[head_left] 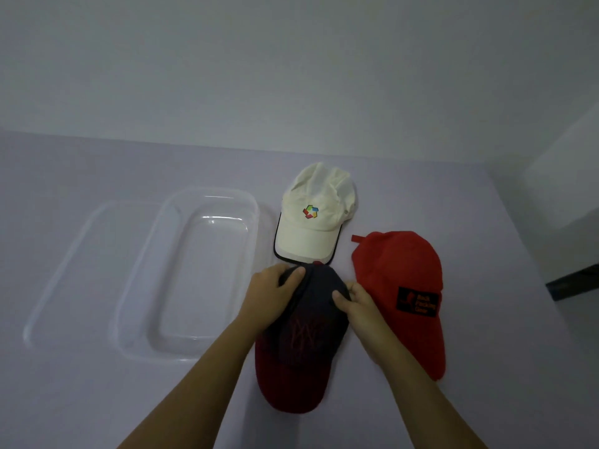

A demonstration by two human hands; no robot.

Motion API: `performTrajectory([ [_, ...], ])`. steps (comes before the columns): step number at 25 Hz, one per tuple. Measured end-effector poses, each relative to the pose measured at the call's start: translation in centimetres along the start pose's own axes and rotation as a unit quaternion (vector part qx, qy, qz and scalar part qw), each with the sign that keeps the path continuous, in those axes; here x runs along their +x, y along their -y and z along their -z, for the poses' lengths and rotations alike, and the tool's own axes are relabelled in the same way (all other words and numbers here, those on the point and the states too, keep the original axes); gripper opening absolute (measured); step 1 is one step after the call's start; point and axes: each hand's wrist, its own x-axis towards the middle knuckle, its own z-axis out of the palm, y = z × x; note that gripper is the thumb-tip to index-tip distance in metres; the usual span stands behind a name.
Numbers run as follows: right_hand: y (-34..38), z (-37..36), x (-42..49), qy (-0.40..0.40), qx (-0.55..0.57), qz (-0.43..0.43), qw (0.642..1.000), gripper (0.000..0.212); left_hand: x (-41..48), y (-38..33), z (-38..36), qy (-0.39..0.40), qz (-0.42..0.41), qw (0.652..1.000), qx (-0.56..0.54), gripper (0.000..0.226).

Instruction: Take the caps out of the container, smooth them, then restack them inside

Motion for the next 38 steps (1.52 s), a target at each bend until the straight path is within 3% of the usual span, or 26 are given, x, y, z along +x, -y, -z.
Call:
performTrajectory([
  [3, -1.9, -0.5, 1.7, -0.032, -0.042, -0.015, 0.999, 0.02, 0.7, 1.9, -2.3, -0.027, 0.018, 0.999, 0.002, 0.043],
  [6, -2.3, -0.9, 3.0, -0.088, -0.14, 0.045, 0.985, 0.032, 1.0, 2.7, -3.5, -0.091, 0.042, 0.993, -0.059, 0.039],
  [9, -2.3, -1.0, 3.1, -0.08, -0.192, 0.06, 0.976, 0.034, 0.7, 3.0, -3.9, -0.13, 0.059, 0.983, -0.115, 0.03],
  [13, -2.5, -0.9, 3.2, -0.064, -0.097, 0.023, 0.993, 0.017, 0.4, 3.2, -3.9, -0.131, 0.025, 0.984, -0.119, 0.022],
  [17, -2.8, -0.4, 3.5, -0.039, -0.024, -0.021, 0.999, 0.01, 0.4, 2.8, -4.0, -0.182, -0.026, 0.982, -0.037, 0.02],
  [20, -2.7, -0.3, 3.7, -0.027, 0.035, -0.035, 0.998, 0.025, 0.4, 2.3, -3.8, -0.132, -0.004, 0.989, -0.068, 0.023],
  [22, -2.6, -0.5, 3.8, -0.035, 0.045, -0.037, 0.998, 0.023, 0.5, 1.9, -3.6, -0.091, 0.038, 0.988, -0.118, 0.025],
  [25, -2.3, -0.7, 3.7, -0.048, 0.012, -0.018, 0.999, 0.012, 0.8, 1.8, -3.2, -0.061, 0.057, 0.989, -0.12, 0.032],
  [32, -1.4, -1.2, 3.1, -0.131, -0.113, 0.057, 0.983, 0.026, 1.6, 1.5, -2.8, -0.022, 0.045, 0.998, -0.026, 0.034],
  [35, -1.4, -1.0, 3.5, -0.104, -0.121, 0.05, 0.986, 0.018, 1.4, 1.2, -2.5, -0.006, 0.048, 0.998, -0.051, 0.031],
  [38, -1.6, -0.7, 3.7, -0.089, -0.11, 0.032, 0.989, 0.027, 1.0, 1.3, -2.4, -0.016, 0.041, 0.995, -0.088, 0.027],
])
